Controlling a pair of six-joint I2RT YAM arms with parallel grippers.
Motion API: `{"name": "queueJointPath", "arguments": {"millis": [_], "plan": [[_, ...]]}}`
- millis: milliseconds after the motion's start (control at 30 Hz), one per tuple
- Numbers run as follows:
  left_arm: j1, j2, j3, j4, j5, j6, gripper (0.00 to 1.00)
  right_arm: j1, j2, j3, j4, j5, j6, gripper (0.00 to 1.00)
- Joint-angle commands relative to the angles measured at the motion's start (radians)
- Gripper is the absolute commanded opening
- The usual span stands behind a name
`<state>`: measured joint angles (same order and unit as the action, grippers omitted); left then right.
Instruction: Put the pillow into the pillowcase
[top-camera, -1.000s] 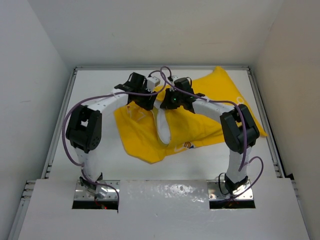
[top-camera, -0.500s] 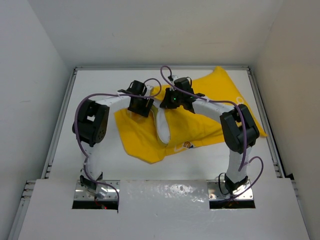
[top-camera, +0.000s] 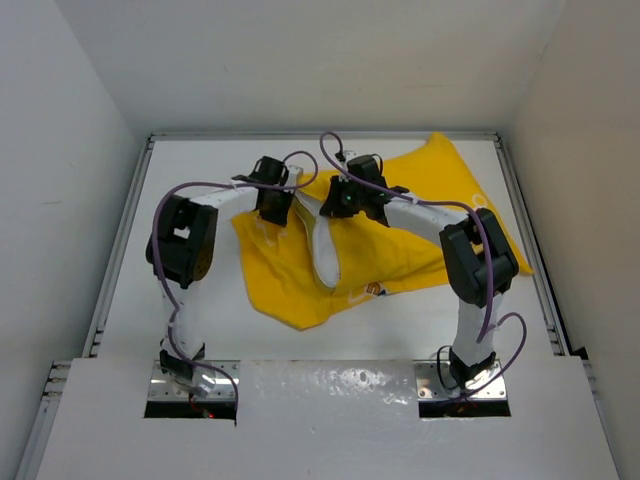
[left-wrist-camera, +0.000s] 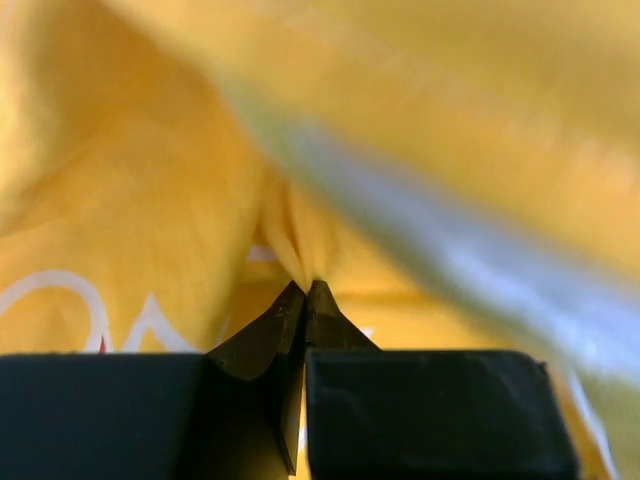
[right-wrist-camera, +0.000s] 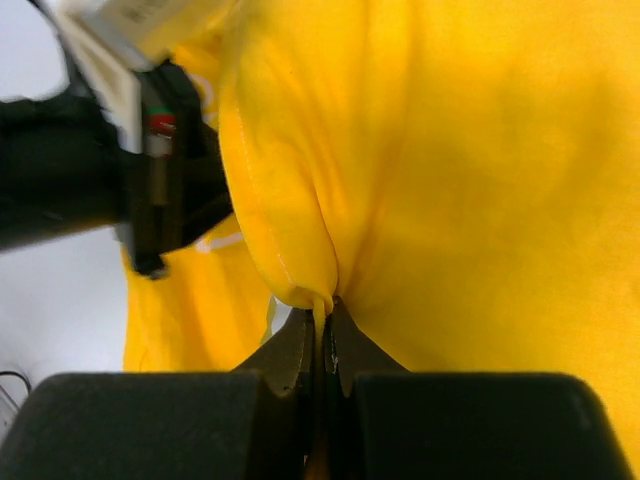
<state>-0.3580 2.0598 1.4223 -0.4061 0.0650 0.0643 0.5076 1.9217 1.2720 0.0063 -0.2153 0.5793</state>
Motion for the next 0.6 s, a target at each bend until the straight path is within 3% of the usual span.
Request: {"name": "queueJointPath", "arguments": {"millis": [0, 200, 333, 433, 567], "plan": [[0.082, -0.168, 0.042, -0.097, 0.226, 0.069, 0.0, -0.006, -0.012, 0.062, -0.031, 0.034, -0.029, 0.0], [0.14, -0.311, 0.167, -0.336, 0.36, 0.291, 0.0, -0.081, 0.06, 0.197, -0.086, 0.083, -0.013, 0.0], [0.158, -0.346, 0.174, -0.444, 0.464, 0.353, 0.0, -0.087, 0.111, 0.309, -0.213, 0.131, -0.126, 0.0], [0.253, -0.365, 0.22, -0.378, 0.567, 0.278, 0.0, -0.078, 0.096, 0.245, -0.23, 0.117, -0.225, 0.0], [0.355, -0.311, 0.342, -0.367, 0.582, 0.268, 0.0, -0.041, 0.02, 0.129, -0.253, 0.103, -0.35, 0.0]]}}
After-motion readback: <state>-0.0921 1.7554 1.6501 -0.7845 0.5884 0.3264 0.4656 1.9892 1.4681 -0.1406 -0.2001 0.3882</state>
